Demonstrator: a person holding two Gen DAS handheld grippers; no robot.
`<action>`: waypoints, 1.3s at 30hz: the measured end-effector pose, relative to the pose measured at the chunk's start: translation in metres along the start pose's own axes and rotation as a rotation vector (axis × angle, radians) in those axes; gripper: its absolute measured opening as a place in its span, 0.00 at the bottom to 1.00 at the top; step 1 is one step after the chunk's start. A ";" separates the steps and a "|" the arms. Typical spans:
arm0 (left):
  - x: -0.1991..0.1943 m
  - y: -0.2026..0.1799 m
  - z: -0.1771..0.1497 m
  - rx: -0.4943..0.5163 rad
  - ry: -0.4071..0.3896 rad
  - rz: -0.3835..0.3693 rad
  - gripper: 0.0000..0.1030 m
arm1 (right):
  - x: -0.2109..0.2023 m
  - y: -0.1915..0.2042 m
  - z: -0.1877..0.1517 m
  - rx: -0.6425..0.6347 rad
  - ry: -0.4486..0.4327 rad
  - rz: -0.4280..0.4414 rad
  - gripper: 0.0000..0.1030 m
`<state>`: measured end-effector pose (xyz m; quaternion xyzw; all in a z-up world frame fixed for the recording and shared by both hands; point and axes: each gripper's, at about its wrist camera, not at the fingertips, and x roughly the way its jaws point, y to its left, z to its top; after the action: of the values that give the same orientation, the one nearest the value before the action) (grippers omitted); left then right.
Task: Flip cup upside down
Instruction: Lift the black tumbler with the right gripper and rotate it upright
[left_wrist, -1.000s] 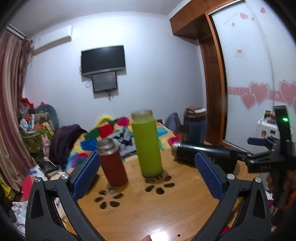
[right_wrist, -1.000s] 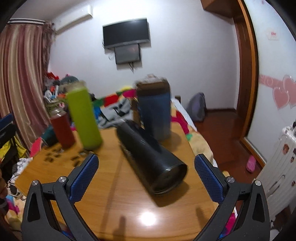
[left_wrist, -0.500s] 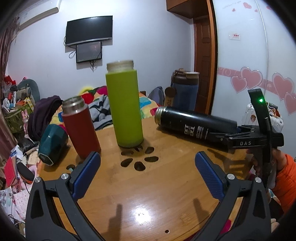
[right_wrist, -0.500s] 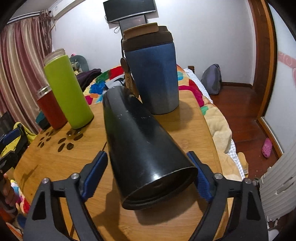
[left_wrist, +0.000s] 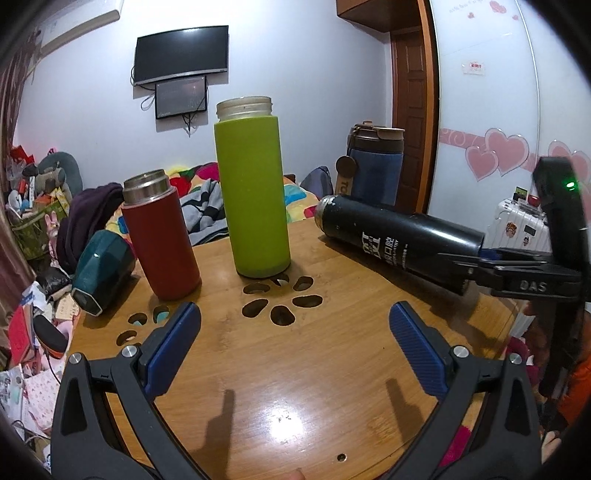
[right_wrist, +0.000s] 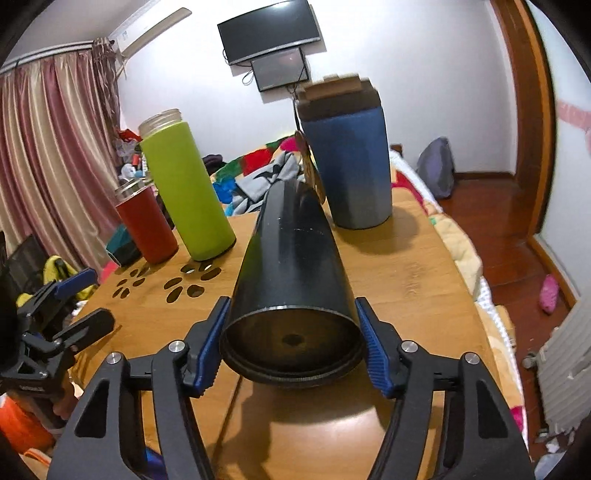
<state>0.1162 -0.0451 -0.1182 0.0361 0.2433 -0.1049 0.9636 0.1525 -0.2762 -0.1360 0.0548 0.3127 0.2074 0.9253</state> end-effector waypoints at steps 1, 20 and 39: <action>0.000 -0.001 0.000 0.005 -0.001 0.003 1.00 | -0.005 0.004 -0.001 -0.008 -0.012 -0.006 0.59; 0.001 -0.046 -0.001 0.207 -0.055 -0.085 1.00 | -0.060 0.052 0.003 -0.129 -0.084 0.100 0.59; -0.017 -0.077 0.001 0.321 -0.245 -0.113 0.86 | -0.088 0.089 -0.003 -0.328 -0.070 0.185 0.61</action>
<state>0.0855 -0.1168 -0.1109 0.1625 0.1059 -0.1999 0.9604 0.0562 -0.2326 -0.0692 -0.0610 0.2362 0.3378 0.9091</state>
